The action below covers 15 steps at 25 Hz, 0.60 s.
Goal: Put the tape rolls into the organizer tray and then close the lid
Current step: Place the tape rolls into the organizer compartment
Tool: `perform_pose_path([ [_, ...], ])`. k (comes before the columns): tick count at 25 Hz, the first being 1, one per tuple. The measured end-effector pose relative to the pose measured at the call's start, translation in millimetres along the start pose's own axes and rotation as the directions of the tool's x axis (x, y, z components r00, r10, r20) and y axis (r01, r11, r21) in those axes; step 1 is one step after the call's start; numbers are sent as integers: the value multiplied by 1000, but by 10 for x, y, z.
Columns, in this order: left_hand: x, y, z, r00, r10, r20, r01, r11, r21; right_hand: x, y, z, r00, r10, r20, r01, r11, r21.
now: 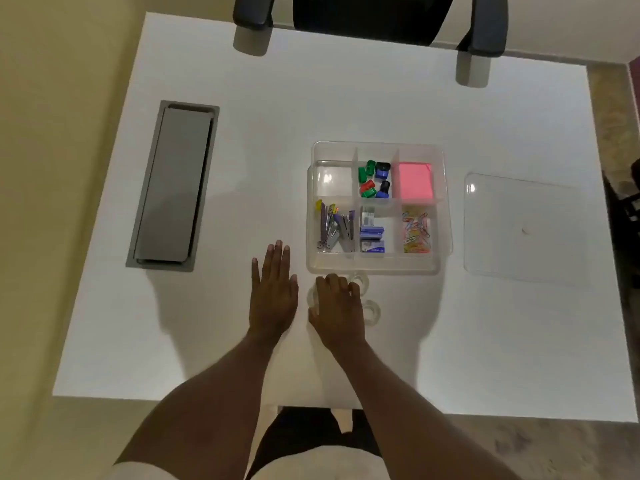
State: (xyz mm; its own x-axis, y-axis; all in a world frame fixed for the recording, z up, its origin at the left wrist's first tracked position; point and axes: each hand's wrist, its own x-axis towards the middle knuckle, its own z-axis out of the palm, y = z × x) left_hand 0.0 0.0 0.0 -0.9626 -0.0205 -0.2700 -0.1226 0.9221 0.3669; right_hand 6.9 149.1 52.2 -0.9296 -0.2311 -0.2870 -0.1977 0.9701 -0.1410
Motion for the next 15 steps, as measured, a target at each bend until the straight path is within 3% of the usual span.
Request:
perform_pose_path([
  [2,4,-28,18,999,-21,-32,22,999,30,34,-16,-19,1000,-23,-6,23,1000,-15],
  [7,21,-73,138,998,5,-64,1,995,95,212,51,-210,953,-167,-254,180,983,26],
  [11,20,-114,193,995,12,-98,-3,996,86,805,146,-607,949,-48,-312,112,975,190],
  [15,42,-104,208,996,0,-93,7,996,84,1495,289,-991,960,79,-267,13,946,325],
])
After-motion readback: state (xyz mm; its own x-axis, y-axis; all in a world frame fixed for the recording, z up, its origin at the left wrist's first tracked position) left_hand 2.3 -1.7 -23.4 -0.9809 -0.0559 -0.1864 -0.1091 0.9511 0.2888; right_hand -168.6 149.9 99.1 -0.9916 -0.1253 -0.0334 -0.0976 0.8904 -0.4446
